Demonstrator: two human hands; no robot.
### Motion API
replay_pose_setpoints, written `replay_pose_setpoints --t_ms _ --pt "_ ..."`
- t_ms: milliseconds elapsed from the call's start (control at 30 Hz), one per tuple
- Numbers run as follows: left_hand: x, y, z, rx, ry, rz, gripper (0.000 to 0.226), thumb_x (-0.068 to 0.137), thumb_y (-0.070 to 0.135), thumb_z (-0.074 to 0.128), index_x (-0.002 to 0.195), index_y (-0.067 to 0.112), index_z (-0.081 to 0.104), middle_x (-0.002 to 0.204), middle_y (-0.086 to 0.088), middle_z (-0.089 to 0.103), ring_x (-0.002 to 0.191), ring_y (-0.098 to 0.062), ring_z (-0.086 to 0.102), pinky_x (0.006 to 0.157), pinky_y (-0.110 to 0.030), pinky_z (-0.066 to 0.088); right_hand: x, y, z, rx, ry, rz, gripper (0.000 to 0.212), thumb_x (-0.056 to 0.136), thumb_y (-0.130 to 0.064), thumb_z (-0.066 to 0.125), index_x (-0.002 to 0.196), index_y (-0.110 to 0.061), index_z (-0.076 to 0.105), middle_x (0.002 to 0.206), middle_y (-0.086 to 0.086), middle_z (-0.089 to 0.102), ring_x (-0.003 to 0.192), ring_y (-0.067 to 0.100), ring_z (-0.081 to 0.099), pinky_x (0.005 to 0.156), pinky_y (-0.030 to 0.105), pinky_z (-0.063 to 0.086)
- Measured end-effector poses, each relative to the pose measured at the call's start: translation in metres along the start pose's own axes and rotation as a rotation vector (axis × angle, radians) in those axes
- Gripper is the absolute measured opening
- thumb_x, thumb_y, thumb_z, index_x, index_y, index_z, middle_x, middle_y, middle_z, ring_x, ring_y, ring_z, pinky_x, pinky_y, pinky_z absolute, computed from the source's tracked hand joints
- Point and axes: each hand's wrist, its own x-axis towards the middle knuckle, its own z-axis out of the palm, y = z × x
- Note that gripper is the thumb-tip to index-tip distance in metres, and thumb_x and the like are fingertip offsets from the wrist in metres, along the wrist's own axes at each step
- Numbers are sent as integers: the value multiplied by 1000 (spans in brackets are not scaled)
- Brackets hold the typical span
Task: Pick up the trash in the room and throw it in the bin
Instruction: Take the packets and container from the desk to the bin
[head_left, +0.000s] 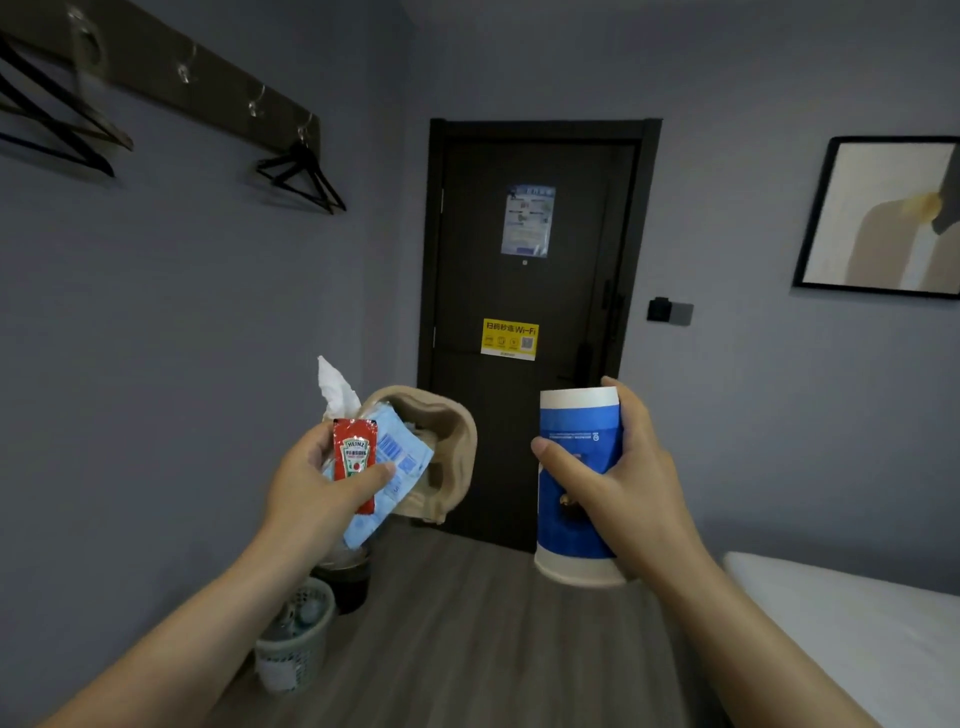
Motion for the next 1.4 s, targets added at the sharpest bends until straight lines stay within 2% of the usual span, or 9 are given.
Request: replay_pose_setpoints --t_ms 200,300,367,467,633,833,1000,1267,1400 --pt "87 -29 64 49 82 -18 29 77 5 76 98 19 61 92 2 68 74 -10 67 47 -14 50 110 78 16 80 -66 -9 77 75 -41 75 138 -35 30 98 -15 56 84 1 61 63 15 47" --pt "124 -46 83 102 131 -27 27 78 2 74 88 24 60 85 3 68 67 -7 67 47 -14 49 158 112 34 86 -123 -32 72 76 -39 75 134 -33 33 97 -14 56 85 -7 59 59 12 47" --pt "148 -62 89 157 176 -51 25 78 4 75 90 22 62 86 1 69 71 -11 68 52 -20 51 182 134 51 93 -146 -18 70 76 -37 76 133 -31 36 97 -15 56 83 -4 60 59 12 46" --pt "186 -91 95 235 237 -64 25 77 7 76 92 22 61 82 3 67 57 -8 64 46 -16 47 216 167 81 91 -199 21 68 75 -35 77 130 -30 37 96 -13 57 80 4 62 59 12 45" --pt "267 -143 100 282 263 -73 24 76 8 76 93 16 62 83 6 66 76 -10 62 57 -20 42 282 218 142 90 -258 43 57 76 -33 76 118 -34 38 92 -10 58 77 7 62 60 12 44" --pt "378 -200 100 251 269 -128 32 77 3 75 103 10 59 93 -3 64 74 -3 58 50 -9 42 367 267 225 53 -336 83 57 76 -29 78 118 -32 40 94 -10 58 80 3 62 59 11 45" --pt "463 -252 105 339 265 -176 30 76 11 77 99 17 59 93 -1 65 83 -17 62 58 -18 41 430 321 280 42 -392 153 61 74 -27 80 121 -31 41 100 -12 58 88 5 61 67 15 47" --pt "575 -339 144 453 287 -279 27 79 10 74 101 15 59 93 -2 63 75 -8 58 55 -16 40 535 434 355 69 -464 245 60 73 -26 80 121 -27 43 103 -9 59 92 8 61 74 22 50" --pt "630 -378 167 427 323 -360 29 79 2 72 96 20 57 88 1 65 78 -11 63 60 -25 49 595 491 397 104 -534 288 65 73 -25 80 123 -30 39 103 -11 56 91 6 59 69 18 46"
